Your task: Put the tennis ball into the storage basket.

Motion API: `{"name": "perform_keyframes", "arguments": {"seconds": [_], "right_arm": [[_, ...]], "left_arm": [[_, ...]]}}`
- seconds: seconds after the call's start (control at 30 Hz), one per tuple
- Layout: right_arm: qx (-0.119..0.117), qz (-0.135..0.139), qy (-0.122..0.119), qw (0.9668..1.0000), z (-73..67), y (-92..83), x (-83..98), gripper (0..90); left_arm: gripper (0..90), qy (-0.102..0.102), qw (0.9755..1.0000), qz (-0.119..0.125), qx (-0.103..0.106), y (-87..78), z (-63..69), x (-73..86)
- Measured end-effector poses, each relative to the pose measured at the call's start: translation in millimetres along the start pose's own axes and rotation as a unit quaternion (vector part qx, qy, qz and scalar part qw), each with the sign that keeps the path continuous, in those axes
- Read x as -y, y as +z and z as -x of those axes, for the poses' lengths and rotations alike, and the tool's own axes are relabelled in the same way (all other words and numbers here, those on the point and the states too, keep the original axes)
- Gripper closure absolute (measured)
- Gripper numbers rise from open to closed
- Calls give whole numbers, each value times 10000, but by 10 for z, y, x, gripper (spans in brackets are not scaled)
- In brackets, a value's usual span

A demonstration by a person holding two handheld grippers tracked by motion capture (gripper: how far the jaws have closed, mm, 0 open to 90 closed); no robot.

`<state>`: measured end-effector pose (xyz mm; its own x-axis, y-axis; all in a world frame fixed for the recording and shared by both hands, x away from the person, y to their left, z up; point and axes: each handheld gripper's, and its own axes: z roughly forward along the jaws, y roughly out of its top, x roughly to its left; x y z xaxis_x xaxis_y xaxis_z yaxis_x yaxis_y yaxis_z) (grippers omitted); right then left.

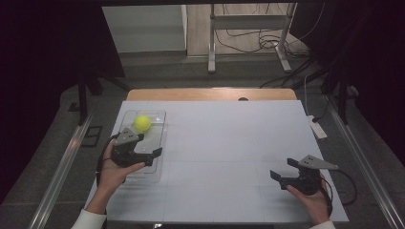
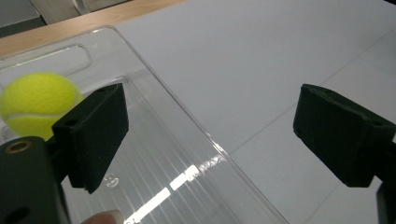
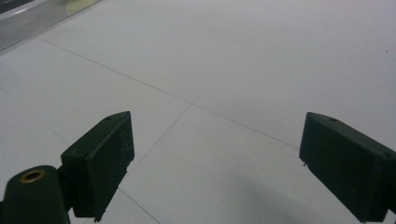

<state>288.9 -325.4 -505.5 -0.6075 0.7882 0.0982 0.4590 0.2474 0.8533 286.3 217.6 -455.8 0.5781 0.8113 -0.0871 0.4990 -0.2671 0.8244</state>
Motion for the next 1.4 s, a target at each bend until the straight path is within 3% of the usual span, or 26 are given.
{"name": "perform_keyframes", "arguments": {"seconds": [0.57,0.97,1.4], "right_arm": [[-133,154,31,9998,-40,-64,-10,105],[-205,154,24,9997,-46,-66,0,104],[-250,153,-3,9996,-56,-61,-1,104]], "left_arm": [[117,26,9999,55,87,-32,235,305],[117,-25,10000,-32,67,32,207,384],[118,-62,10000,37,3,15,176,388]]}}
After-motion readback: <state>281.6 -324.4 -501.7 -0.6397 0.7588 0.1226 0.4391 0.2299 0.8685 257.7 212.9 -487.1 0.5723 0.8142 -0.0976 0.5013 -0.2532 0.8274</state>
